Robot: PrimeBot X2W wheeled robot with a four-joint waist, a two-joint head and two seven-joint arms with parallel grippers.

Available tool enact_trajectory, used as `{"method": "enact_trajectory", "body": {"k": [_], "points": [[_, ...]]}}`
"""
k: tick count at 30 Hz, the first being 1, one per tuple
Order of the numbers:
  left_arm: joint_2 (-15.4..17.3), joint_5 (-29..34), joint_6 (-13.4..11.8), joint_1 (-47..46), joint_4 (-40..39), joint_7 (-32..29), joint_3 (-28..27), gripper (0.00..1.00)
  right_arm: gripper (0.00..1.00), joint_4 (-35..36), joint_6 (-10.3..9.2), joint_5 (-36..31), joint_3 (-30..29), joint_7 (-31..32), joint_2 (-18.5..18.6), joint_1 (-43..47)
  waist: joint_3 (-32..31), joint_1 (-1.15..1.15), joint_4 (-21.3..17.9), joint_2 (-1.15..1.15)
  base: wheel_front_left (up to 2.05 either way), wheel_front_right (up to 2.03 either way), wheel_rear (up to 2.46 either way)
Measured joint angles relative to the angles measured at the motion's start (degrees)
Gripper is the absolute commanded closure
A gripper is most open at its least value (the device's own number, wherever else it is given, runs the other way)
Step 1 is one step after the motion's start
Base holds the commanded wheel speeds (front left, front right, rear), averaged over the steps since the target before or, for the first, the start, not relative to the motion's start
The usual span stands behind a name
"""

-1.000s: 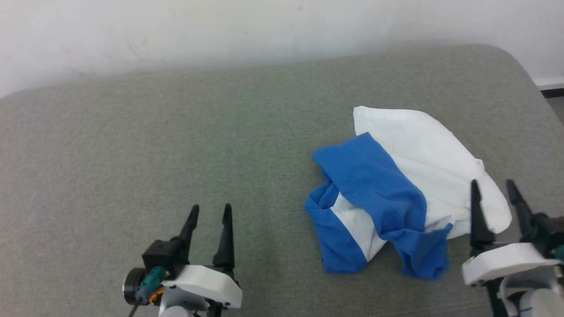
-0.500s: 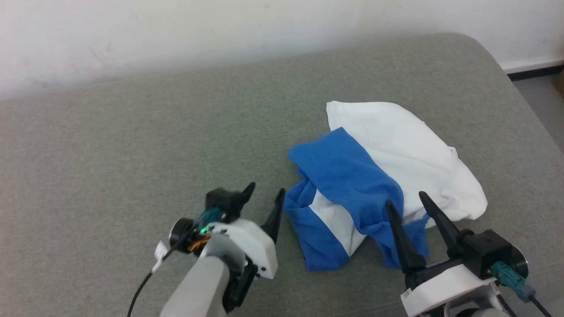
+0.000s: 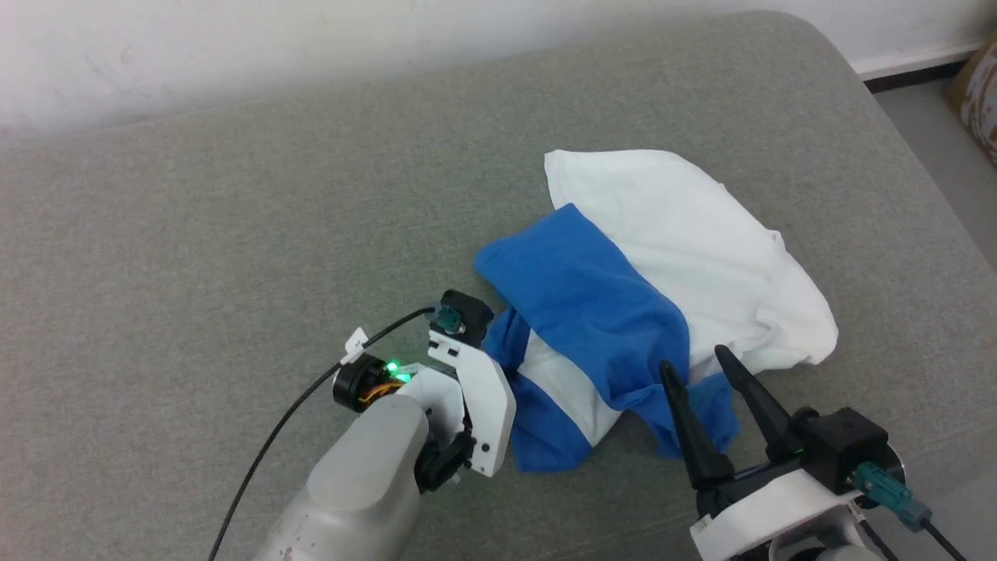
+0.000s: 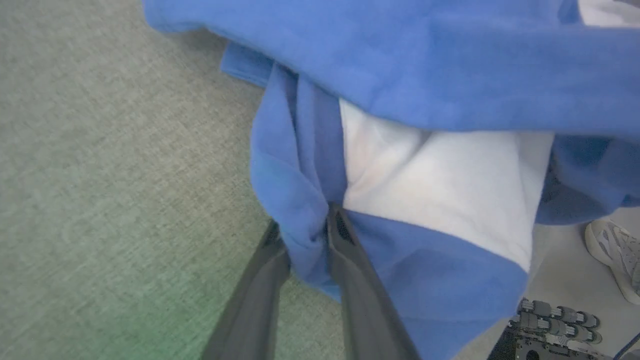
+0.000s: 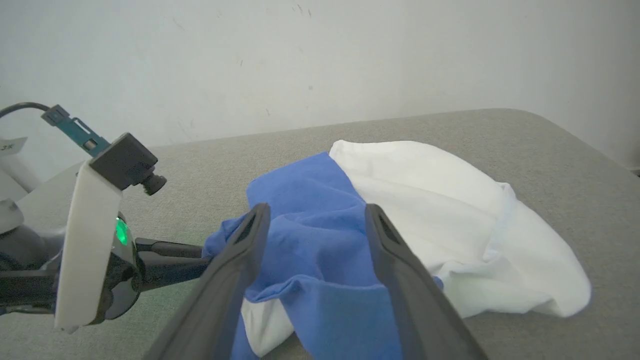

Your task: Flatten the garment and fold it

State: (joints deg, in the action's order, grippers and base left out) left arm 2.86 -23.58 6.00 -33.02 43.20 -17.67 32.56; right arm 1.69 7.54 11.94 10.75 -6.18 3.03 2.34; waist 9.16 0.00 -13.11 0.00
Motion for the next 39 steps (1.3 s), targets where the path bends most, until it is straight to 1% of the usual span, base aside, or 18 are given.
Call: {"method": "enact_trajectory", "body": {"k": [2, 4, 8, 11, 14, 16, 19, 21, 23, 26, 27, 28, 29, 34, 39], "points": [[-0.04, -0.23, -0.01, -0.89, 0.44, 0.27, 0.23, 1.0, 0.0, -0.4, 0.0, 0.53, 0.02, -0.21, 0.0, -0.04, 0.31, 0.0, -0.32, 0.0, 0.0, 0.0, 0.0], [-0.01, -0.13, -0.29, -1.22, 0.53, 1.94, 0.11, 1.0, 0.0, -0.66, 0.0, 0.86, -0.16, -0.64, 0.0, -0.09, 0.49, 0.01, -0.36, 0.0, 0.0, 0.0, 0.0], [1.27, 0.03, -2.37, -1.87, -1.32, 6.57, -1.18, 1.0, 0.0, -0.87, 0.0, 0.07, -1.64, -1.0, 0.0, -0.35, 0.17, 0.0, 0.23, 0.0, 0.0, 0.0, 0.0], [3.67, -0.04, -4.42, -1.8, -5.03, 9.31, -3.35, 1.0, 0.0, -0.67, 0.0, -0.79, -2.31, -0.91, -0.01, -0.55, -0.58, 0.01, 0.72, 0.0, 0.0, 0.0, 0.0], [7.72, -0.21, -7.76, 0.01, -10.71, 10.48, -6.43, 1.0, 0.0, -0.14, 0.0, -0.94, -3.03, -0.54, 0.0, -0.5, -1.59, 0.0, 1.24, 0.0, 0.0, 0.0, 0.0], [11.03, -0.7, -10.47, 3.14, -15.06, 10.18, -8.83, 1.0, 0.0, 0.24, 0.0, -0.96, -3.45, -0.4, -0.01, -0.23, -2.25, 0.0, 1.71, 0.0, 0.0, 0.0, 0.0], [15.92, -2.05, -15.36, 10.18, -21.96, 8.7, -13.46, 1.0, 0.0, 0.81, 0.0, -0.96, -4.14, -0.34, 0.01, 0.69, -2.88, -0.01, 2.72, 0.0, 0.0, 0.0, 0.0], [18.49, -3.38, -18.83, 15.63, -26.08, 7.37, -16.74, 1.0, 0.0, 1.14, 0.0, -0.93, -4.49, -0.31, 0.01, 0.97, -3.08, -0.01, 3.47, 0.0, 0.0, 0.0, 0.0], [20.35, -4.46, -22.04, 21.32, -29.69, 6.44, -19.58, 1.0, 0.0, 1.36, 0.0, -0.87, -4.47, 0.09, 0.01, 0.98, -3.1, -0.01, 4.12, 0.0, 0.0, 0.0, 0.0], [21.13, -5.93, -25.24, 27.91, -32.7, 6.11, -22.57, 1.0, 0.0, 1.7, 0.0, -0.88, -4.48, 0.11, 0.0, 0.99, -2.66, -0.01, 4.89, 0.0, 0.0, 0.0, 0.0], [20.97, -6.34, -25.52, 29.4, -33.06, 6.56, -23.12, 0.94, 0.0, 1.75, 0.0, -0.88, -4.43, 0.12, 0.0, 0.98, -2.44, -0.01, 5.09, 0.0, 0.0, 0.0, 0.0], [20.61, -6.99, -25.54, 30.52, -33.23, 7.33, -23.51, 0.56, 0.0, 1.75, 0.0, -0.89, -4.35, 0.19, 0.01, 0.94, -2.23, -0.01, 5.29, 0.0, 0.0, 0.0, 0.0], [20.09, -7.6, -25.54, 31.25, -33.33, 8.29, -23.84, 0.0, 0.0, 1.75, 0.0, -0.91, -4.28, 0.21, 0.0, 0.9, -2.07, -0.01, 5.48, 0.0, 0.0, 0.0, 0.0], [17.49, -8.1, -25.13, 32.03, -33.37, 14.21, -23.7, 0.0, 0.0, 1.78, 0.0, -1.87, -3.92, 1.12, 0.0, 0.86, -2.24, 0.0, 6.21, 0.0, 0.0, 0.0, 0.0], [15.26, -6.51, -23.47, 32.1, -34.12, 26.09, -23.69, 0.0, 0.0, 1.81, 0.0, -2.4, -2.94, 2.56, -0.01, 0.94, -3.74, -0.01, 6.58, 0.0, 0.0, 0.0, 0.0]]}}
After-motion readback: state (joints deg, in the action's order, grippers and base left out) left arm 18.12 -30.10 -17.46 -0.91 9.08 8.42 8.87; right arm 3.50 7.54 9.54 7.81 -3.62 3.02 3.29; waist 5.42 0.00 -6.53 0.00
